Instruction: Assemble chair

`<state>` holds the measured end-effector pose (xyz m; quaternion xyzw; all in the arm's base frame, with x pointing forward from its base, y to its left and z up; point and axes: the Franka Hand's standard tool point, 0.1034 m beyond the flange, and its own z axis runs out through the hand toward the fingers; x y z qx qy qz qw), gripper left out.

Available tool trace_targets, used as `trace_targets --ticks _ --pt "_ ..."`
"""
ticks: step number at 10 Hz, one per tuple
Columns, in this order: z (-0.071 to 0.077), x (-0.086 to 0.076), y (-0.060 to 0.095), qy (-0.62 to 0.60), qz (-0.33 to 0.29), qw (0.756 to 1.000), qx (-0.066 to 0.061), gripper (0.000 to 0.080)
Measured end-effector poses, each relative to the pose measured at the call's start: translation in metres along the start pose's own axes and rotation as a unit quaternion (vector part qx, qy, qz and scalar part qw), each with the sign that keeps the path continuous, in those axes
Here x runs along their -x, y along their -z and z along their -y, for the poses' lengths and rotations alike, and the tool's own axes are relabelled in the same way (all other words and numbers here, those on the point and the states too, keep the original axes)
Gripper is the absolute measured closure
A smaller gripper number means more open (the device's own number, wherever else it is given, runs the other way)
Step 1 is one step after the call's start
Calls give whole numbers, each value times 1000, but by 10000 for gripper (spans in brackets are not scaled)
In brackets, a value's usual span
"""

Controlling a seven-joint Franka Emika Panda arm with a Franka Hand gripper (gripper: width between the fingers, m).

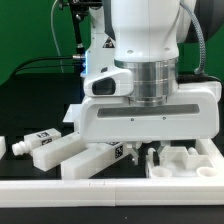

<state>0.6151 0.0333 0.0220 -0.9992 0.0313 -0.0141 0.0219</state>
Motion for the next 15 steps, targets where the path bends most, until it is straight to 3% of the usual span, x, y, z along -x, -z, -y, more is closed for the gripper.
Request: trace_targets --ticks 1,2,3,4,7,13,15 --pt "0 0 1 0 0 1000 0 455" --pt "-4 1 11 -5 8 1000 0 455" --pt "-11 3 23 -11 14 1000 1 272" --pt "-18 7 32 -17 16 1000 3 177" --pt "-21 27 50 -21 18 1000 4 153" --pt "-22 27 46 -20 22 1000 5 150" --pt "-41 35 46 -36 48 998 8 150"
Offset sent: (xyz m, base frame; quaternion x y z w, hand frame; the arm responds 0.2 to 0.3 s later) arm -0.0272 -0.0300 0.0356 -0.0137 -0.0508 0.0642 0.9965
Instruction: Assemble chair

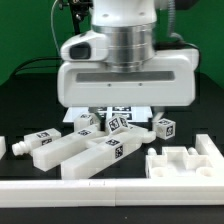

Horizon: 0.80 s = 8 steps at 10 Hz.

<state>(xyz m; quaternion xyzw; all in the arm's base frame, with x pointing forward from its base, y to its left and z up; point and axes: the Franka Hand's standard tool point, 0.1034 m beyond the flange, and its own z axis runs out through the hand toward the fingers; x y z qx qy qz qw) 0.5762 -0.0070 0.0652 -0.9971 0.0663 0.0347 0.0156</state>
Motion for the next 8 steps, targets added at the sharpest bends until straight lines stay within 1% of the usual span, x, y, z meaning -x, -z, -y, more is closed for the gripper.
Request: trace_targets --ticks 1,3,6,7,8 --pt "-10 1 -1 -14 4 1000 -3 150" --pt "-7 1 -1 -11 3 1000 -3 150" --pt "-9 1 -2 -10 4 1000 -3 150" --pt "-19 3 0 -5 10 1000 -5 150" --pt "-34 7 3 -10 24 1000 -6 150"
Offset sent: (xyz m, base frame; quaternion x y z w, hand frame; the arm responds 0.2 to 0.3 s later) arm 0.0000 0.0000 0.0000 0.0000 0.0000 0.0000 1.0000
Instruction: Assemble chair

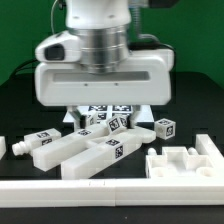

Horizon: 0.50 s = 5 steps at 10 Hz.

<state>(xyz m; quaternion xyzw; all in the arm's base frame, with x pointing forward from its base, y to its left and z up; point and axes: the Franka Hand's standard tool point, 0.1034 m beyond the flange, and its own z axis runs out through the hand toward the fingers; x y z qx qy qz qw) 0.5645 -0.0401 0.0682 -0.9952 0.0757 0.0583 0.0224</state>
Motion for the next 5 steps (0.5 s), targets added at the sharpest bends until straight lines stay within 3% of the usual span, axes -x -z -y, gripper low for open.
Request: trace_targets --ticks 1,5 --pt "-16 9 5 -14 33 999 -1 150" --pt "-11 11 4 -38 52 998 1 150"
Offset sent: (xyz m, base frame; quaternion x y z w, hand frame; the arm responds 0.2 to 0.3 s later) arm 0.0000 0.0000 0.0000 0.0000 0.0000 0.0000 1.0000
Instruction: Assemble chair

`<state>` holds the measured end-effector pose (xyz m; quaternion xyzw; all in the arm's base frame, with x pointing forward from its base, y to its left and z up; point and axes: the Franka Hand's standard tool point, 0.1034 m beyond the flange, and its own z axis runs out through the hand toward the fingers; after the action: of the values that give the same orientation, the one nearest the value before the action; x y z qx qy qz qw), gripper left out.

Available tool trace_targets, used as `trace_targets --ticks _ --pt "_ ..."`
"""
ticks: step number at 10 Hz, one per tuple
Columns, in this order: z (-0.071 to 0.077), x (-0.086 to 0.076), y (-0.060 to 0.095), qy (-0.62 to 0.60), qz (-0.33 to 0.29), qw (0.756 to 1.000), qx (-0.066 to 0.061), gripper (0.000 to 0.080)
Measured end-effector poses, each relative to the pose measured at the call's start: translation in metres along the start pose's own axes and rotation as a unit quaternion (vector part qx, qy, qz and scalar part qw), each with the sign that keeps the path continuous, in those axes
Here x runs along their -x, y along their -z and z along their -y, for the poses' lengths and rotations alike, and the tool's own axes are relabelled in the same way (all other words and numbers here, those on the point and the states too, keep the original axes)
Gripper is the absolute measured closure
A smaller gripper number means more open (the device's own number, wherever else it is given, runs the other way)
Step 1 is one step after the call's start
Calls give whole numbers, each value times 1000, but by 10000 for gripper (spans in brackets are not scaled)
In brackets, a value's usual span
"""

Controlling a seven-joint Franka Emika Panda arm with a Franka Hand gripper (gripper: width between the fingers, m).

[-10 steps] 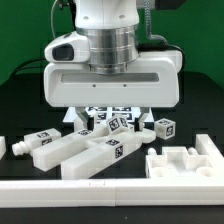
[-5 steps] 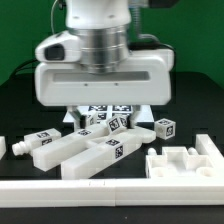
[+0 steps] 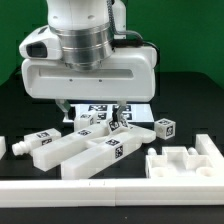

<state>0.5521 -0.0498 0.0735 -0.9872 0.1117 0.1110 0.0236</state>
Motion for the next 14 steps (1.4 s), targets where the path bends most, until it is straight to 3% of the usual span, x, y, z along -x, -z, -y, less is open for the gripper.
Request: trace_targets --ticks 1,4,5,8,11,13,14 --pt "-1 2 0 1 5 1000 -1 150" --pt "-27 24 -3 13 67 998 -8 150" --pt "-30 33 -3 14 108 994 -9 150" --pt "-28 35 -7 16 182 983 -9 150" --pt "-44 54 -20 5 305 952 -18 150" --pt "-45 61 -27 11 345 938 -18 150" --pt "-45 73 -26 10 394 919 -20 150"
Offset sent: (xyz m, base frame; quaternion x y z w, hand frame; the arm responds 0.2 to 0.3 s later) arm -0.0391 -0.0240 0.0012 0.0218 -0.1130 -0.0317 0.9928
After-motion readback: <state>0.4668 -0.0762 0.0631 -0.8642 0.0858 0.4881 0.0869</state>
